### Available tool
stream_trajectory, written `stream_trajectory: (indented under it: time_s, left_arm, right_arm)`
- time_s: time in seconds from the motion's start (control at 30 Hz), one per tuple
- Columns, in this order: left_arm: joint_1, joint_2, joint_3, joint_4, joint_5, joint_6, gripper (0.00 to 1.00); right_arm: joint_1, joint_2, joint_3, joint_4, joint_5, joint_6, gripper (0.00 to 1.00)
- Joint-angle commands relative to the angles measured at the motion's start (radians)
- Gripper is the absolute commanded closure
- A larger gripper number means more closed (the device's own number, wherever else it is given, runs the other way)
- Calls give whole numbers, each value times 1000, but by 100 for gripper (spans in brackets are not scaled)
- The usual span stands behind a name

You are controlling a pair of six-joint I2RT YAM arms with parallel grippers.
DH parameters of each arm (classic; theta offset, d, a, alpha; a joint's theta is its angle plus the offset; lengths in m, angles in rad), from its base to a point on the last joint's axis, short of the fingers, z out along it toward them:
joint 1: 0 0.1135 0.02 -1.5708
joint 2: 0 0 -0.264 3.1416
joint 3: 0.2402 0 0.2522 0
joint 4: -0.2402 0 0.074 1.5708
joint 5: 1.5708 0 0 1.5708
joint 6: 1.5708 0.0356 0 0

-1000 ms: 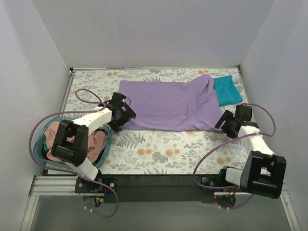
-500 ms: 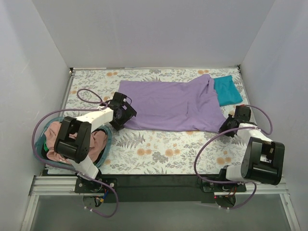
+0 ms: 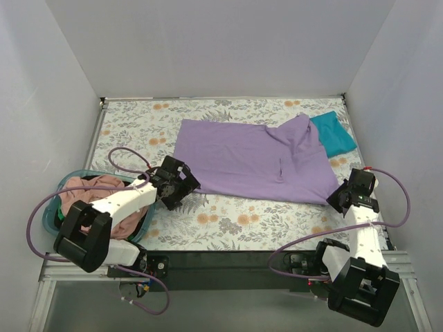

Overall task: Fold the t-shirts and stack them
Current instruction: Fold the tshirt

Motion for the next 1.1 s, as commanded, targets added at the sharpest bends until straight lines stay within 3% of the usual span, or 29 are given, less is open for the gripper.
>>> stream_trajectory:
  time_s: [0.0,0.13,0.27,0.43,0.57,0.73,0.87,0.9,1.0,1.07]
  left_arm:
    - [-14,-17,-77,-196,-51,-95,3]
    - [-43,-25,-67,-223,-90,-134,3]
    - [-54,-17,-22,-314,-218,-218,4]
    - [-54,30,96,-323,-326,-255,5]
    - [-43,150,207,-332,-380,-278,6]
    - [-35,331,302,-352,-404,-295,15]
    - [-28,372,327,-357,-394,-298,39]
    - [-28,372,319,-349,-386,-295,60]
    - [-28,340,307,-365,-389,-306,100]
    - [-28,313,302,-369,-401,-303,100]
  right_arm:
    - [-8,-36,-5,-82,53,39,99]
    - [-8,-39,1,-93,70,51,99]
    - [-8,-21,7,-92,44,30,99]
    - [-8,-10,27,-87,42,15,99]
    - [-8,2,38,-86,47,-5,99]
    - [-8,27,41,-76,42,-15,99]
    - [-10,39,41,-72,33,-21,99]
    - [-8,38,44,-72,31,-21,99]
    - [-10,28,48,-73,36,-18,99]
    - [-10,13,53,-72,31,-13,99]
